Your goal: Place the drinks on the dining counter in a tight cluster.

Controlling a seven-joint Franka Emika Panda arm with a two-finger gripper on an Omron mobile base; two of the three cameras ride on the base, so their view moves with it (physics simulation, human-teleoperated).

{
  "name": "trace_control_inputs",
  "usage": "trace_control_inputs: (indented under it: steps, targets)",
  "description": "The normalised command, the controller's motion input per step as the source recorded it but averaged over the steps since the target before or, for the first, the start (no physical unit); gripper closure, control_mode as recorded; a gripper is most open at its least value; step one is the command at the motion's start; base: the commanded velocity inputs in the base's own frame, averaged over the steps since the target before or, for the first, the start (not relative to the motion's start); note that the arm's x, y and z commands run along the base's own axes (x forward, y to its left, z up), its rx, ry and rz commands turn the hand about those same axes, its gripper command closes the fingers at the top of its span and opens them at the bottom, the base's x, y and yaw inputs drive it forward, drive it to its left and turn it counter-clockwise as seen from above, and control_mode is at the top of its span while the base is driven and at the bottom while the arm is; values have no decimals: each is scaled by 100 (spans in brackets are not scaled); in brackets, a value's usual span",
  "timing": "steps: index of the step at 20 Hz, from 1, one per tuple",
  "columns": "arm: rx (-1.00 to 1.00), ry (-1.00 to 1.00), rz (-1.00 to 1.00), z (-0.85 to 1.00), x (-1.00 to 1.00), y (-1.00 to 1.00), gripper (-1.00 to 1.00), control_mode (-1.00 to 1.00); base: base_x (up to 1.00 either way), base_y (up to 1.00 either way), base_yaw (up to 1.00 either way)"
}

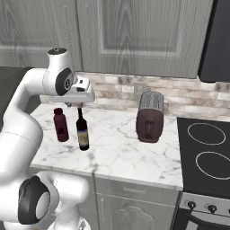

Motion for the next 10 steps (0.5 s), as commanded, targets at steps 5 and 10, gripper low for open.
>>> trace_control_inputs:
  steps: [5, 10]
  targets:
    - [1, -2, 0, 0, -37, 0, -100, -100, 0, 0, 0]
    - [2, -3, 3, -18, -57, -30, -100, -100, 0, 0, 0]
